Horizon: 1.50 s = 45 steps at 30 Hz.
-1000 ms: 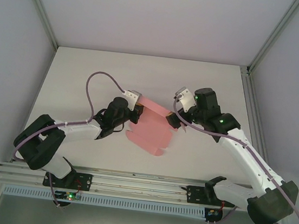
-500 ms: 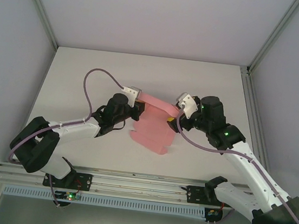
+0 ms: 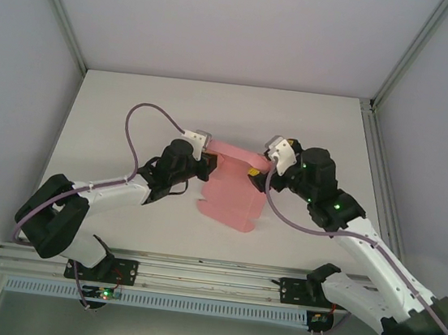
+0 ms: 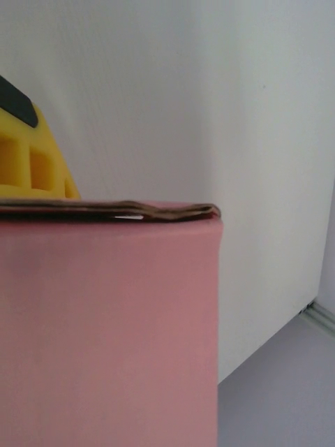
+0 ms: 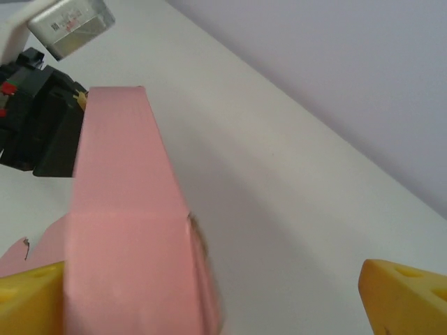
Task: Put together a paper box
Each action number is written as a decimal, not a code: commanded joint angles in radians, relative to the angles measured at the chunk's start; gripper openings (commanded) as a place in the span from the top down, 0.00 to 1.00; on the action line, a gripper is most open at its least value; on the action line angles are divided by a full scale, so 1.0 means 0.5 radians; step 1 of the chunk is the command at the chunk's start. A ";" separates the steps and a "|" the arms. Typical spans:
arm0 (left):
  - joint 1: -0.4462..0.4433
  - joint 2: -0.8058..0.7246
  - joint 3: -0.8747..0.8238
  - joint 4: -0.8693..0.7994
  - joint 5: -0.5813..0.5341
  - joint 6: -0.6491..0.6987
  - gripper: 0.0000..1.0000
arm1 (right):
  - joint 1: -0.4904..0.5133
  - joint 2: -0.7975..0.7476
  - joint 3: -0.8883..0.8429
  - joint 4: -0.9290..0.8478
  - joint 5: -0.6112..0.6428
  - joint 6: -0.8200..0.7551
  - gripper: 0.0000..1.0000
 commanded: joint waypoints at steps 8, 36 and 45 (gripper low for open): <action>0.016 0.094 0.171 -0.253 -0.353 -0.137 1.00 | 0.020 -0.321 0.087 -0.036 -0.098 0.353 0.07; 0.017 0.083 0.156 -0.061 -0.060 -0.431 1.00 | 0.119 0.756 0.314 0.438 -0.107 0.757 0.92; 0.016 0.125 0.150 0.112 0.034 -0.667 1.00 | 0.121 0.782 -0.164 1.771 -0.101 1.437 0.84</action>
